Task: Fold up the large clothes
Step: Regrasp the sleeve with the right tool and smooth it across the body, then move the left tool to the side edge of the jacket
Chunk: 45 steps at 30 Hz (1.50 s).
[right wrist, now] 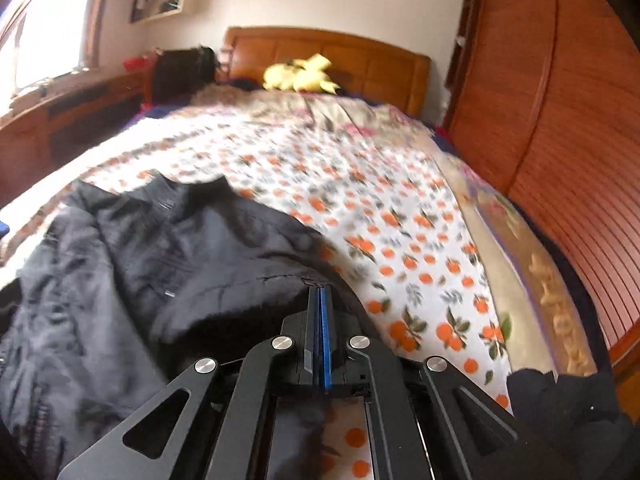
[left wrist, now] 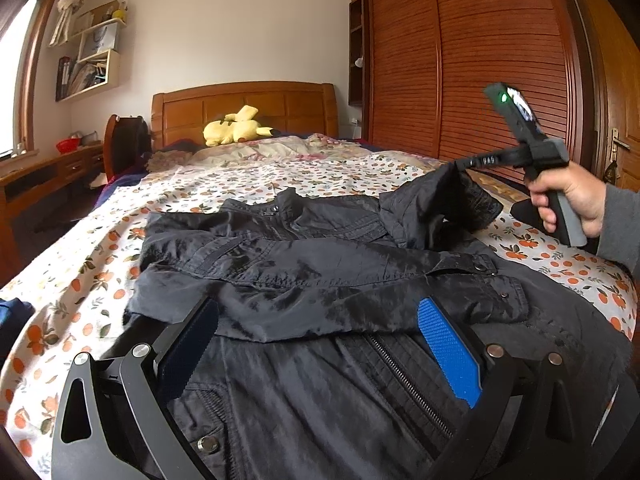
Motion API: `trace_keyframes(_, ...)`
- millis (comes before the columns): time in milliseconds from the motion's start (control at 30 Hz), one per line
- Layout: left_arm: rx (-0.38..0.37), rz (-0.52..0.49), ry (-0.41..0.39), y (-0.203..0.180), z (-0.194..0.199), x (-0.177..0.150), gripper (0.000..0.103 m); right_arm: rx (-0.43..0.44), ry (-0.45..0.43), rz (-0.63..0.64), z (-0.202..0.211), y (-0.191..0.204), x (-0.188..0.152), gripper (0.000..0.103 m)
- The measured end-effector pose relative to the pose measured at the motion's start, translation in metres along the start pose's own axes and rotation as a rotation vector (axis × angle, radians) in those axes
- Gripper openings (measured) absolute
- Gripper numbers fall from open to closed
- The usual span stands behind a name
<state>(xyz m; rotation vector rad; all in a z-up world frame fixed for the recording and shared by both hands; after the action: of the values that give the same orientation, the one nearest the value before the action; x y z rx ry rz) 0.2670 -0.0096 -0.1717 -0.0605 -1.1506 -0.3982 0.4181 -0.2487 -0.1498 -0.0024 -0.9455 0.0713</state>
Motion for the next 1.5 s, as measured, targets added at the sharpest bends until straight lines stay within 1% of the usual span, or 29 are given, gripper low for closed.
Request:
trace_keyframes(133,0.017,0.0,0.003,0.007,0.01,-0.001,0.1,0.069,-0.036,0.046,0.024,0.04,0.006,0.0)
trace_keyframes(167,0.019,0.001,0.004,0.009,0.012,-0.001,0.1,0.091,-0.047,0.067,0.033,0.055,0.007,0.0)
trace_keyframes(333,0.03,0.023,0.016,0.02,0.022,-0.004,0.1,0.194,-0.055,0.131,0.056,0.111,0.003,0.0)
trace_keyframes(467,0.038,0.033,0.024,0.028,0.027,-0.006,0.1,0.258,-0.017,0.176,0.064,0.146,-0.014,0.0)
trace_keyframes(567,0.043,0.037,0.026,0.032,0.03,-0.007,0.1,0.293,0.041,0.202,0.063,0.167,-0.039,0.0)
trace_keyframes(667,0.045,0.039,0.031,0.033,0.03,-0.008,0.1,0.294,0.076,0.224,0.062,0.178,-0.061,0.001)
trace_keyframes(833,0.048,0.036,0.034,0.033,0.032,-0.008,0.1,0.287,0.117,0.175,0.061,0.171,-0.078,0.001)
trace_keyframes(933,0.048,0.034,0.037,0.032,0.031,-0.009,0.1,0.276,0.132,0.14,0.063,0.163,-0.082,0.004)
trace_keyframes(967,0.048,0.033,0.039,0.032,0.031,-0.009,0.1,0.278,0.135,0.125,0.065,0.16,-0.084,0.008)
trace_keyframes(1000,0.048,0.032,0.041,0.031,0.03,-0.01,0.1,0.275,0.134,0.115,0.066,0.157,-0.085,0.015)
trace_keyframes(1033,0.047,0.032,0.042,0.032,0.029,-0.01,0.1,0.273,0.131,0.103,0.069,0.154,-0.086,0.018)
trace_keyframes(1233,0.042,0.019,0.053,0.025,0.025,-0.011,0.1,0.272,0.129,0.034,0.073,0.133,-0.102,0.021)
trace_keyframes(1500,0.026,-0.008,0.069,0.009,0.017,-0.009,0.1,0.199,0.143,-0.037,0.062,0.094,-0.134,0.036)
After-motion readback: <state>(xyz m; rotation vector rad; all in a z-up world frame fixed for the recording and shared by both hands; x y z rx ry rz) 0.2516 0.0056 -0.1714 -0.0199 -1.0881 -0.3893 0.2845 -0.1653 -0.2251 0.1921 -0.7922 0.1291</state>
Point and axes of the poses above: each gripper's, at about its wrist camera, not at the fingertips, and z roughly against the way its jaws point, y to its left, x to its top, the point moved 6 cm from there along -z, roughly the way its jaws point, and after that the axes turned 10 degrees about -z, right-handed, at the moved point
